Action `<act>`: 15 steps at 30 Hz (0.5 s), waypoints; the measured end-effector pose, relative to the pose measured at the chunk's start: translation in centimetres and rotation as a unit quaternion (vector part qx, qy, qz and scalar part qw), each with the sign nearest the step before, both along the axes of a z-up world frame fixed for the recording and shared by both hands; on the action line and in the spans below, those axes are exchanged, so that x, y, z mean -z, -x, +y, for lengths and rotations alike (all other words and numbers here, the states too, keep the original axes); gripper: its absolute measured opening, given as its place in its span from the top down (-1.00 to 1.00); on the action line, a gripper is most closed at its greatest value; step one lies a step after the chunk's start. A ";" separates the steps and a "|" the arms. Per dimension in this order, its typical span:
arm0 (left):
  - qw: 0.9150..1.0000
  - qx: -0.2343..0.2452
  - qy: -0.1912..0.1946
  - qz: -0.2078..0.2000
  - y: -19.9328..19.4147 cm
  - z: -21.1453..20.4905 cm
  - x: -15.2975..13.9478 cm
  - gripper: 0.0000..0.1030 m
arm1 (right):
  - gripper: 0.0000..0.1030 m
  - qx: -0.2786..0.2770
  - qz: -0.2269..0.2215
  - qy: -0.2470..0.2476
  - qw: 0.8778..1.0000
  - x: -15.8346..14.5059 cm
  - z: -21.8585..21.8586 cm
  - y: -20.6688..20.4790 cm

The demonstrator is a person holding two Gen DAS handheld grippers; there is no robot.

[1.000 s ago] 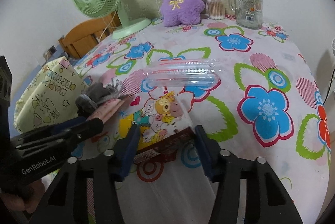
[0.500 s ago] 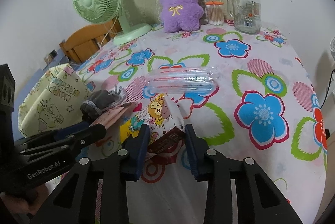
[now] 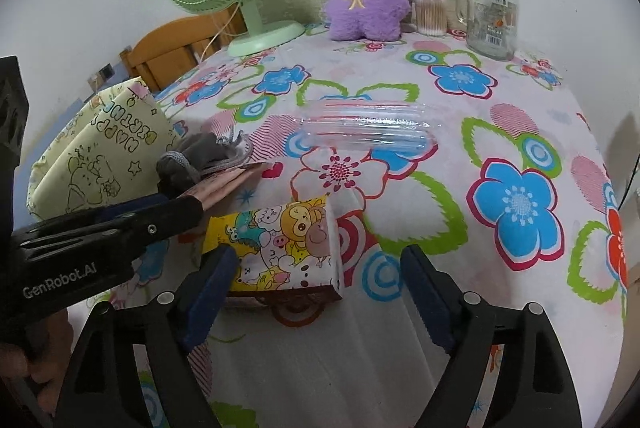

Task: Organize soft objects
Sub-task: 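Close the right gripper on the yellow cartoon tissue pack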

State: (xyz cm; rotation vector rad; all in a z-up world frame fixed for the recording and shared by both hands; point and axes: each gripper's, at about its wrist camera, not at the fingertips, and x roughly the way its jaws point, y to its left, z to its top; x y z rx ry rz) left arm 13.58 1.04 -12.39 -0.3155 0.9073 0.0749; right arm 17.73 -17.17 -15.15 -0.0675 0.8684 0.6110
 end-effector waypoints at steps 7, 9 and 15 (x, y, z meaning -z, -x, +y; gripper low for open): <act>1.000 0.000 0.001 -0.002 0.1 0.0 -0.2 0.21 | -0.67 -0.025 -0.015 0.009 1.000 -0.6 0.3 1.5; 1.000 0.001 0.002 -0.002 0.2 -0.1 -0.2 0.21 | -0.67 -0.034 -0.016 0.010 0.999 -0.6 0.7 1.7; 1.000 0.000 0.001 -0.002 0.4 -0.2 -0.4 0.20 | -0.69 -0.041 -0.015 0.016 0.999 -0.1 2.1 1.5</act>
